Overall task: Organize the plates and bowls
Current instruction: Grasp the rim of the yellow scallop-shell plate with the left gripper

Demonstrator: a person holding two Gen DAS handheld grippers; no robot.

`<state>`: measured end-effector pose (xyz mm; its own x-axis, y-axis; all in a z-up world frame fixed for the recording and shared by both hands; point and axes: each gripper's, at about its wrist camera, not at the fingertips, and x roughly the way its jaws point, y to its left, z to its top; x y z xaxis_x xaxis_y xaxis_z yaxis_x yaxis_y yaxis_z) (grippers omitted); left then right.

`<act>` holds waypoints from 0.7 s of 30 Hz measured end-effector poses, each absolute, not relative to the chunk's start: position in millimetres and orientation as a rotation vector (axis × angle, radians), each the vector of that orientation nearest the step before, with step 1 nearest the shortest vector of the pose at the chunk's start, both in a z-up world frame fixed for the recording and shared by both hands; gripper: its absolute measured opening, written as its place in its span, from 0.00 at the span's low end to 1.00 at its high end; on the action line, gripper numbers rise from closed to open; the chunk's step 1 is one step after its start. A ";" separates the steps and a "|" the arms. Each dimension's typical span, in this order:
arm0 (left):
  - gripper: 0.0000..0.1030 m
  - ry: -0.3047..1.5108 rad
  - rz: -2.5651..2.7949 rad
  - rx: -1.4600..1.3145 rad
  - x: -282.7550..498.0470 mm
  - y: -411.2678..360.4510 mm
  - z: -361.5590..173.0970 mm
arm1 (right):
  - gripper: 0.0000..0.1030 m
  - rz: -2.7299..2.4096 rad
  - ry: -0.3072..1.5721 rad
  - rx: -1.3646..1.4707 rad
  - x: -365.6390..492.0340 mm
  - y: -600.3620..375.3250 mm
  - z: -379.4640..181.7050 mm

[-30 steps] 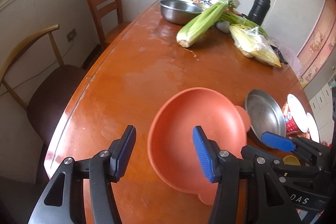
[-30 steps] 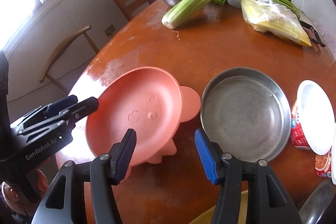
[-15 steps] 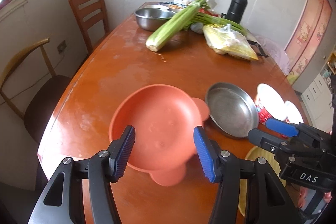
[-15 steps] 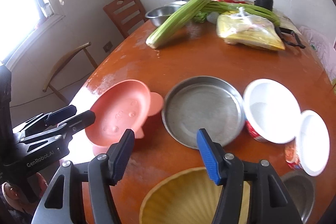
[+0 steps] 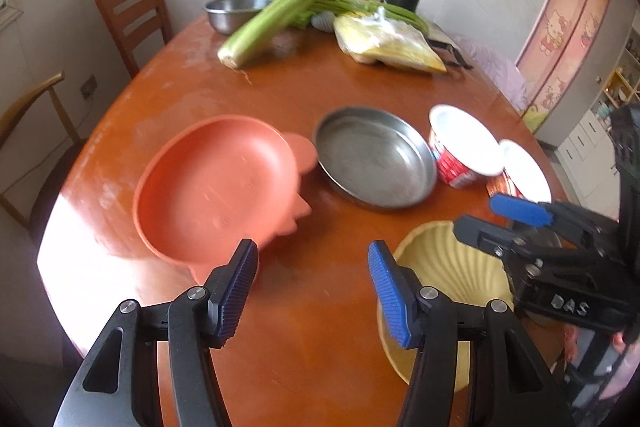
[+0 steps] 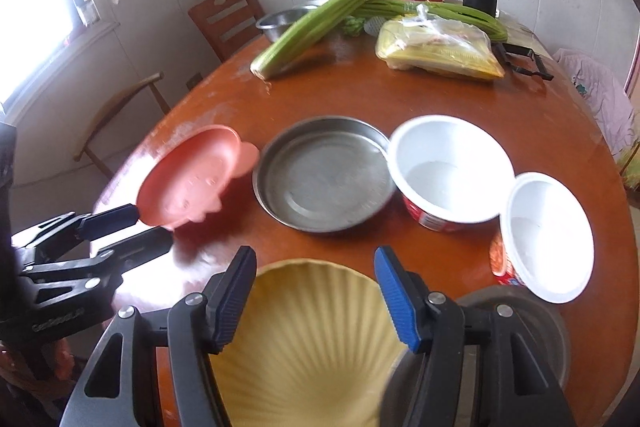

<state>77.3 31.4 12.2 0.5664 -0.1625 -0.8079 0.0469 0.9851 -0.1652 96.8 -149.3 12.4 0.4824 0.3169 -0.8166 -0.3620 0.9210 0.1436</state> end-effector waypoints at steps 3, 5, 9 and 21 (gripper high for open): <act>0.58 0.991 -0.145 -0.144 70.6 20.3 5.0 | 0.60 0.414 1.003 -0.080 98.0 -157.4 3.0; 0.58 1.008 -0.162 -0.162 65.0 13.1 0.2 | 0.60 0.419 1.013 -0.090 99.5 -161.4 -1.7; 0.58 1.044 -0.162 -0.165 57.6 -1.7 -11.3 | 0.60 0.440 1.026 -0.128 102.0 -166.2 -8.6; 0.58 1.110 -0.119 -0.160 48.9 -22.3 -31.6 | 0.60 0.484 1.070 -0.270 111.1 -154.1 -32.4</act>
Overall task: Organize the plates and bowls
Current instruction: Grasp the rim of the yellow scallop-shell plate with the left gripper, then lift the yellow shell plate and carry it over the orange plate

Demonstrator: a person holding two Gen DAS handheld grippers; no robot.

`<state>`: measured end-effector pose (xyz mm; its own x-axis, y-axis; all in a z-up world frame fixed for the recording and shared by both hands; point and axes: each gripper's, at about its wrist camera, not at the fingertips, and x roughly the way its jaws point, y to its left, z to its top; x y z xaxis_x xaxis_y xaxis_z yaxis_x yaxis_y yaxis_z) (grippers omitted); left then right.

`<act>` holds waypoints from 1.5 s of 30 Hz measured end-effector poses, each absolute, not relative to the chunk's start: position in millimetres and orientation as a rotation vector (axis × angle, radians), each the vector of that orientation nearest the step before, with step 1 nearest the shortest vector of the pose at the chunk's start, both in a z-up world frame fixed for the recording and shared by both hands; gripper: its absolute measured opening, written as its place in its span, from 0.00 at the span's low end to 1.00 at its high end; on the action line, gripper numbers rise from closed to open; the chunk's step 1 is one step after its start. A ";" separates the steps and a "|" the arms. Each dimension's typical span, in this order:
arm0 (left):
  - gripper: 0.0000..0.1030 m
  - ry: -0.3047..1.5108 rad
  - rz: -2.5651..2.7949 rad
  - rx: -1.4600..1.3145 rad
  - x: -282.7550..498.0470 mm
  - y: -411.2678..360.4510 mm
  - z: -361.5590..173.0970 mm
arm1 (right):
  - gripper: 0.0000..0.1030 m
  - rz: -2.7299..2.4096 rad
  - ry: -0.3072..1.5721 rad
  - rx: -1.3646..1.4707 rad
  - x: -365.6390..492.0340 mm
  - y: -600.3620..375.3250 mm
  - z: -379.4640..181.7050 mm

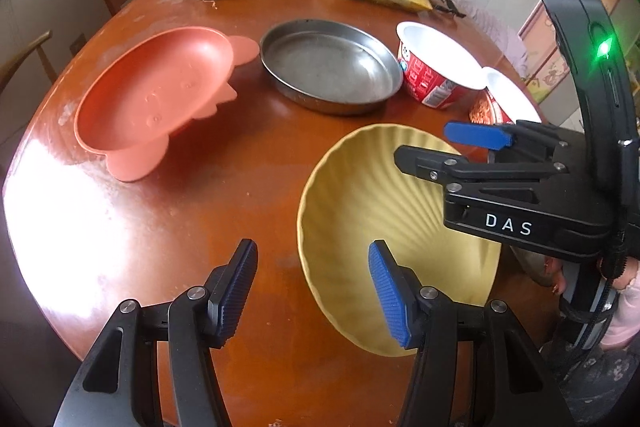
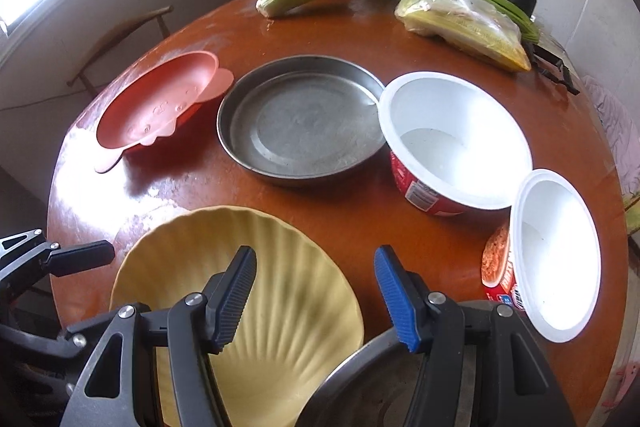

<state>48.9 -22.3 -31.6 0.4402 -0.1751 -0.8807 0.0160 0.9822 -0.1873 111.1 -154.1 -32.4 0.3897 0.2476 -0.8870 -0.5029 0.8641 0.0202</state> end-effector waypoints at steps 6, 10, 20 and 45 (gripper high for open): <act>0.43 1.135 -0.112 -0.125 52.3 -31.4 -42.0 | 0.59 0.501 1.075 -0.296 107.0 -147.9 -33.8; 0.29 1.130 -0.116 -0.102 52.0 -33.5 -42.2 | 0.59 0.500 1.078 -0.306 105.4 -143.4 -34.5; 0.27 1.109 -0.054 -0.125 56.3 -6.7 -41.9 | 0.59 0.532 1.095 -0.269 100.7 -125.4 -32.8; 0.27 1.052 -0.026 -0.276 45.9 53.0 -39.4 | 0.59 0.550 1.112 -0.185 73.5 -99.8 -39.5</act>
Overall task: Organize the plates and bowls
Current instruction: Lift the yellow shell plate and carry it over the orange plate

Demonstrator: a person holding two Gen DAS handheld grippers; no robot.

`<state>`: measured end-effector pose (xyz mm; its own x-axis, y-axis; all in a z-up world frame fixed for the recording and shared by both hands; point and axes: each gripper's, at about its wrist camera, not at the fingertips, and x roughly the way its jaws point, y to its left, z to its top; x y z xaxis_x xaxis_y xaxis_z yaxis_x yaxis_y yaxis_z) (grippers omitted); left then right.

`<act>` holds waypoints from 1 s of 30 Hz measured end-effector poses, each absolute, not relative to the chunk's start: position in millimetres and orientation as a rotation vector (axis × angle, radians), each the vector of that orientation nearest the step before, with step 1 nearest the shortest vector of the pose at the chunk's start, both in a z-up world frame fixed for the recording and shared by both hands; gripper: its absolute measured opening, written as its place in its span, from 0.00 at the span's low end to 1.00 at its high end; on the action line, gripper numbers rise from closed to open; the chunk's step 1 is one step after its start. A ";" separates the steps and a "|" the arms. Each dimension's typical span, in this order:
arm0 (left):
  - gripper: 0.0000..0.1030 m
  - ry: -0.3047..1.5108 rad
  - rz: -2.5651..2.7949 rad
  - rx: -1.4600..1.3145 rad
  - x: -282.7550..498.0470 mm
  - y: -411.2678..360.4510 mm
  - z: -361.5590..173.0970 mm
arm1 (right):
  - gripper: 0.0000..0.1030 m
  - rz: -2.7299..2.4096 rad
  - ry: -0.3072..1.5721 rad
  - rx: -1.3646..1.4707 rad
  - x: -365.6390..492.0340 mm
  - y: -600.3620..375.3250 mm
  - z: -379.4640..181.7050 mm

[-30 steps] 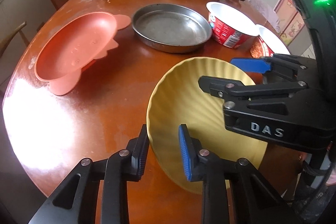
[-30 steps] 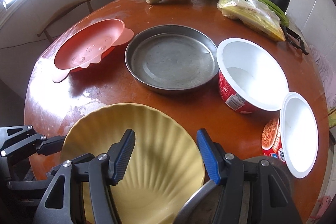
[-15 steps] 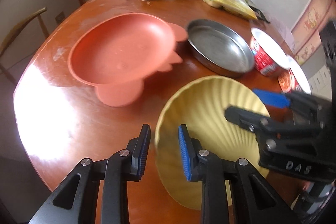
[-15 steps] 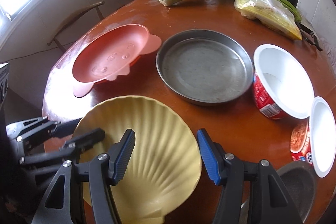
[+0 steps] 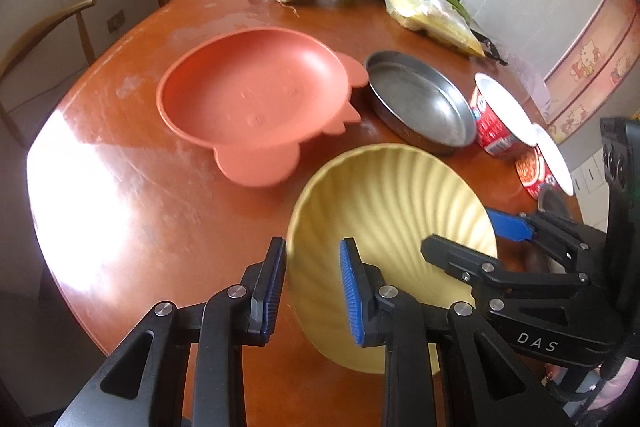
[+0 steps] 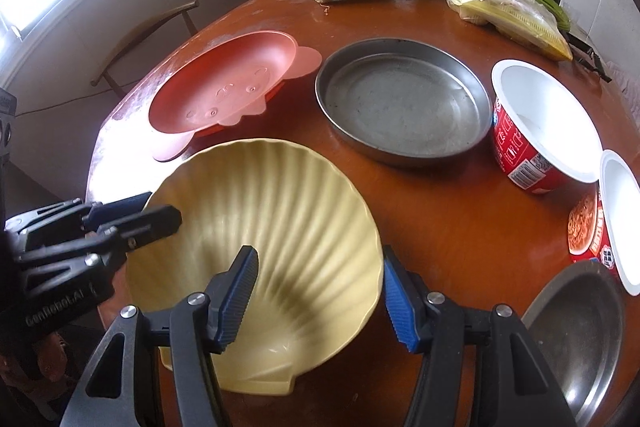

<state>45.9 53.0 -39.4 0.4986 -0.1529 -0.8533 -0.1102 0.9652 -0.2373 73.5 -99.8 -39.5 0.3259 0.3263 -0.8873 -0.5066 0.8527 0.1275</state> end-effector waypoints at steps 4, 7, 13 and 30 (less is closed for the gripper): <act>0.27 1.046 -0.013 -0.250 45.0 47.2 -40.5 | 0.58 0.542 1.107 -0.174 70.2 -102.3 -39.8; 0.27 1.040 -0.019 -0.247 44.1 45.4 -37.8 | 0.58 0.533 1.104 -0.155 68.7 -105.5 -38.5; 0.27 1.014 -0.018 -0.255 43.2 48.0 -26.5 | 0.58 0.526 1.075 -0.147 69.6 -105.2 -27.0; 0.30 0.928 0.026 -0.277 67.7 105.3 14.9 | 0.58 0.572 0.962 -0.200 107.3 -44.1 29.8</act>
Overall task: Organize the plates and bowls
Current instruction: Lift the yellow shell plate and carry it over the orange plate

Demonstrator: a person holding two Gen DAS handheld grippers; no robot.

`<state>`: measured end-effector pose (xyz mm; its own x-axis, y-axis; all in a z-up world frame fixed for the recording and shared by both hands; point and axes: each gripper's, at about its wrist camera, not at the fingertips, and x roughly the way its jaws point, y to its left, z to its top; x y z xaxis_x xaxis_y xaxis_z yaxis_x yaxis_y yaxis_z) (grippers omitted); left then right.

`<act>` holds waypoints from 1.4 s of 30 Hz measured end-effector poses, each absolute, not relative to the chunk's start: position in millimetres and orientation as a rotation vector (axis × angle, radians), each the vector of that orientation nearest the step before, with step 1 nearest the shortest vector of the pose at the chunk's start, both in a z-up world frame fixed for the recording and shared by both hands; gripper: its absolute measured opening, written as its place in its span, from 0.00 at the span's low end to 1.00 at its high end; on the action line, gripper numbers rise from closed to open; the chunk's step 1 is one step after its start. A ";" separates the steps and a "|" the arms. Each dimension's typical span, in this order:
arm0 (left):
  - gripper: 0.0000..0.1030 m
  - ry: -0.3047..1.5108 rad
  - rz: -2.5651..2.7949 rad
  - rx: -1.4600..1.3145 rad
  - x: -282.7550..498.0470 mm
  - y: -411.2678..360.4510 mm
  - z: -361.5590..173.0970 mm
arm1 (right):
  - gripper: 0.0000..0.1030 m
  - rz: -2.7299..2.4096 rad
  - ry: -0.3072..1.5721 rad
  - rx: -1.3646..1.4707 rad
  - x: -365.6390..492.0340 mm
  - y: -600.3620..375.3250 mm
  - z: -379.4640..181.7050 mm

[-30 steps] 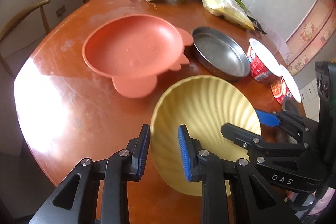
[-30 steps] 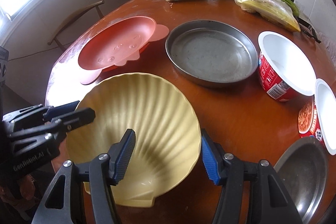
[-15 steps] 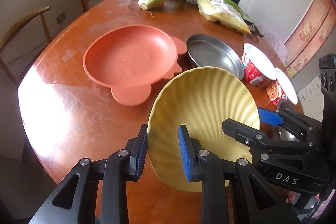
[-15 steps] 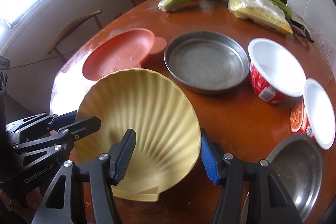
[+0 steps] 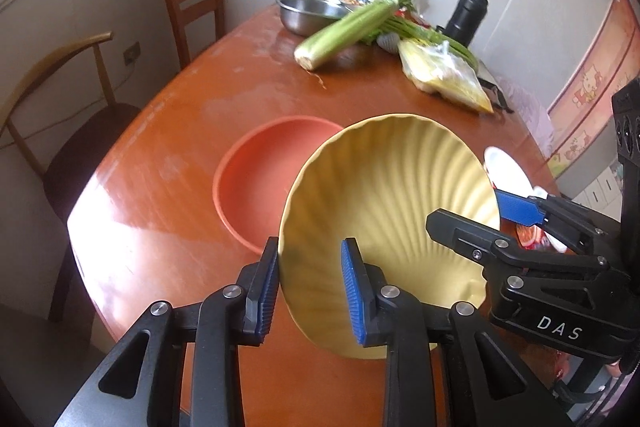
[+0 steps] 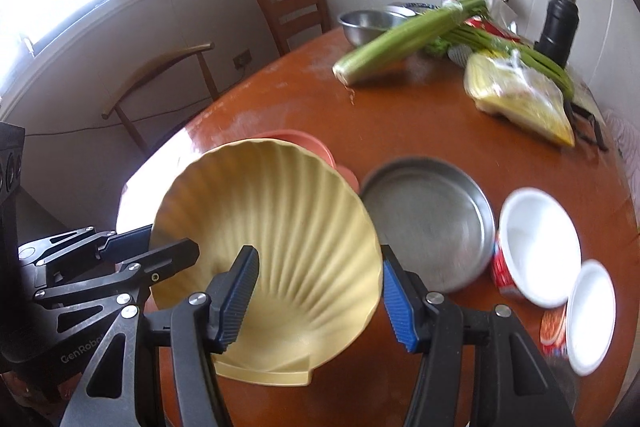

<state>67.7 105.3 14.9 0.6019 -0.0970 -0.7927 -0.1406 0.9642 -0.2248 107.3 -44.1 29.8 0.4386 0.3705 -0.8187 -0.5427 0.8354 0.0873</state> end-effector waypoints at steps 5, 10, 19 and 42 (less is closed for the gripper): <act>0.31 0.925 0.039 -0.286 82.1 126.8 17.5 | 0.58 0.582 0.956 -0.229 126.4 -16.9 34.2; 0.32 0.939 0.051 -0.305 97.3 148.5 10.9 | 0.58 0.586 0.978 -0.265 145.8 8.0 27.4; 0.33 0.986 0.055 -0.317 120.5 162.2 -7.4 | 0.58 0.572 1.045 -0.304 170.3 30.4 1.2; 0.33 1.031 0.066 -0.297 135.8 161.2 -24.1 | 0.58 0.542 1.070 -0.331 188.3 43.2 -23.8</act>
